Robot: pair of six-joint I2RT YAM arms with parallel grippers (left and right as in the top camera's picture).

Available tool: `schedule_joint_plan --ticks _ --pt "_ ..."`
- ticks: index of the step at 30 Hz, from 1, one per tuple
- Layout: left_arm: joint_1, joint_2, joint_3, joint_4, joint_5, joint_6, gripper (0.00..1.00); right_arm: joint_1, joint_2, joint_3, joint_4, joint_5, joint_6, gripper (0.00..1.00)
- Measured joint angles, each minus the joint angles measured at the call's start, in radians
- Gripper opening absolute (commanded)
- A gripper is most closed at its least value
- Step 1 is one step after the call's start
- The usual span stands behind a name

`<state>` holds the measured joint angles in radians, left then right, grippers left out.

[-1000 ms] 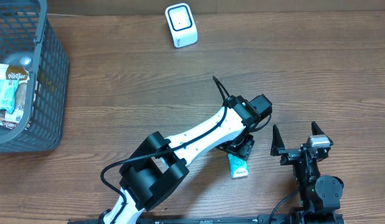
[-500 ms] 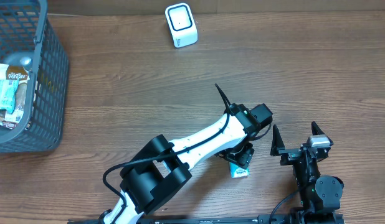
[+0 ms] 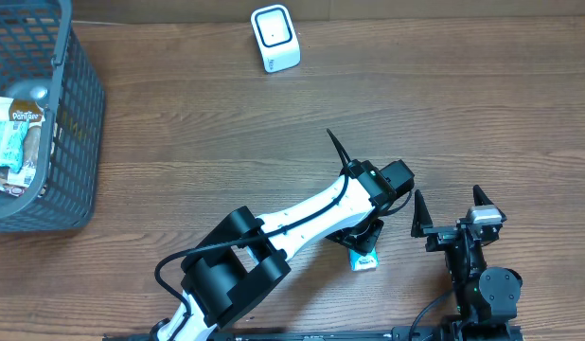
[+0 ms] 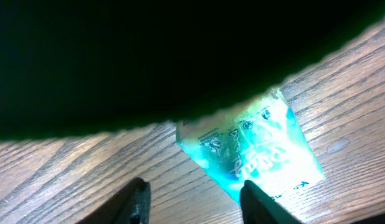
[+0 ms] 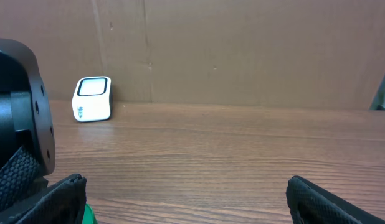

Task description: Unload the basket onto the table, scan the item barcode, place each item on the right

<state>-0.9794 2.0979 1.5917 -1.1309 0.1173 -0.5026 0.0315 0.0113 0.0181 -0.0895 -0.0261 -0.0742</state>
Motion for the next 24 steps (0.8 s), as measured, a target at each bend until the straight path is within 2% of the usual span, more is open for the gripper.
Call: schedule_joint_plan --ticks 4,8,12,13,14,15,16,17,20,24 --pt "0.005 -0.001 0.001 0.0 -0.002 0.0 0.64 0.0 0.0 0.0 0.001 0.0 0.0 1.0" --pt "0.008 -0.001 0.013 -0.019 -0.027 -0.003 0.67 0.0 0.0 0.0 0.0 0.0 0.0 1.0" --pt "0.018 -0.015 0.043 -0.02 -0.059 -0.003 0.66 0.0 0.0 0.0 0.0 0.0 0.0 1.0" --pt "0.018 -0.026 0.047 -0.019 -0.063 -0.003 0.62 0.0 0.0 0.0 0.0 0.0 0.0 1.0" --pt "0.019 -0.047 0.051 -0.016 -0.07 -0.004 0.54 0.0 0.0 0.0 0.001 0.0 0.0 1.0" --pt "0.019 -0.068 0.053 -0.017 -0.073 -0.003 0.34 0.0 0.0 0.0 0.0 0.0 0.0 1.0" --pt "0.019 -0.093 0.057 -0.018 -0.077 0.001 0.07 0.0 0.0 0.0 0.0 0.0 0.0 1.0" --pt "0.019 -0.116 0.061 -0.019 -0.077 0.005 0.04 0.0 0.0 0.0 0.0 0.0 0.0 1.0" --pt "0.019 -0.16 0.075 -0.024 -0.072 0.036 0.04 0.0 0.0 0.0 0.0 0.0 0.0 1.0" --pt "0.017 -0.146 0.076 -0.026 0.018 0.154 0.04 0.0 0.0 0.0 0.0 0.0 0.0 1.0"
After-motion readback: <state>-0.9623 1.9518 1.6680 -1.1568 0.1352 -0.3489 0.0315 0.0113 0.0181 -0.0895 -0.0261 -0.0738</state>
